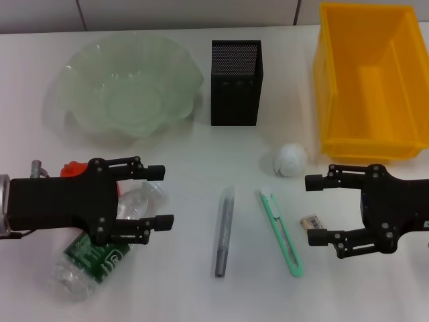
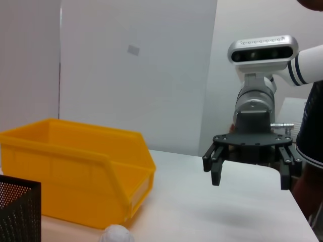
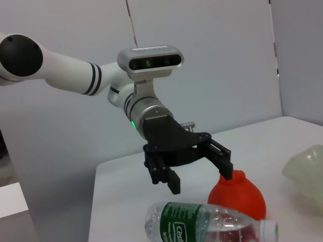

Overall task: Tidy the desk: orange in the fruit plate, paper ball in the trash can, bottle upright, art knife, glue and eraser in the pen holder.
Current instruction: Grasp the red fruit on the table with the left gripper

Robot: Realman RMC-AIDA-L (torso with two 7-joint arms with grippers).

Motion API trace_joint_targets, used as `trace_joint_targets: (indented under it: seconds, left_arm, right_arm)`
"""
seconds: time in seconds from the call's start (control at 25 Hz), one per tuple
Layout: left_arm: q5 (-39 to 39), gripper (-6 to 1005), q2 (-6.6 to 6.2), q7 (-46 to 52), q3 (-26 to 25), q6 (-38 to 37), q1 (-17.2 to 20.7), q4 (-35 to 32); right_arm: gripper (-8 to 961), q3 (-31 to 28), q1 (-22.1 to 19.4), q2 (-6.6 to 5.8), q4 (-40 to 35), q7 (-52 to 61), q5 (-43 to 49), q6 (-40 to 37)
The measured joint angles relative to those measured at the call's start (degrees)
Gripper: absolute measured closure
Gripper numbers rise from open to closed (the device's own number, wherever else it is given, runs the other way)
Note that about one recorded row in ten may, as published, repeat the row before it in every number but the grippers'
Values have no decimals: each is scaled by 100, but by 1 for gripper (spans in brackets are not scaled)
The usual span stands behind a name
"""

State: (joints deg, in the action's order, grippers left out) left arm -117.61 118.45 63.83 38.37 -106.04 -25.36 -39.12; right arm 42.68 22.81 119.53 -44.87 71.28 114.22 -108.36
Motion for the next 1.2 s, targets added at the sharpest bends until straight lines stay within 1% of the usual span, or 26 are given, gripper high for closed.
trace_joint_targets:
  seconds: [0.24,0.56,0.6,0.64,0.76,0.8,0.84,0.88,0.96,1.0,1.2]
  left_arm:
    - [2,218,-9,7,20,13,66,-1]
    - [43,220,-8,6,-72,19,187,-7]
    - [57,220,-14,-27,-330,49,230,-12]
    - [57,220,-14,-27,-330,49,230,-12]
    - [60,221,-34,-50,-984,207,313,-21]
    - [62,221,-42,-54,-1469,393,368,-23]
    - [62,221,-42,-54,-1469,393,368,-23]
    - [62,222,-42,-49,-1621,519,387,-23]
    - [41,222,-47,-24,-1760,790,409,-2]
    - [-22,222,-61,7,-1752,1026,424,46]
    - [-248,224,-58,49,-1723,1334,434,95]
  right_arm:
    - [114,11,35,0,31,-9,6,57]
    - [113,7,8,2,54,-13,-63,152]
    - [113,-22,-2,2,118,-16,-105,161]
    - [113,-22,-2,2,118,-16,-105,161]
    - [113,-64,-8,2,195,-37,-111,174]
    - [114,-73,-26,2,264,-97,-112,190]
    - [114,-73,-26,2,264,-97,-112,190]
    - [114,-79,-39,2,294,-127,-112,195]
    - [114,-90,-62,1,330,-163,-112,217]
    - [114,-93,-76,0,336,-168,-112,250]
    - [113,-94,-86,0,353,-169,-112,276]
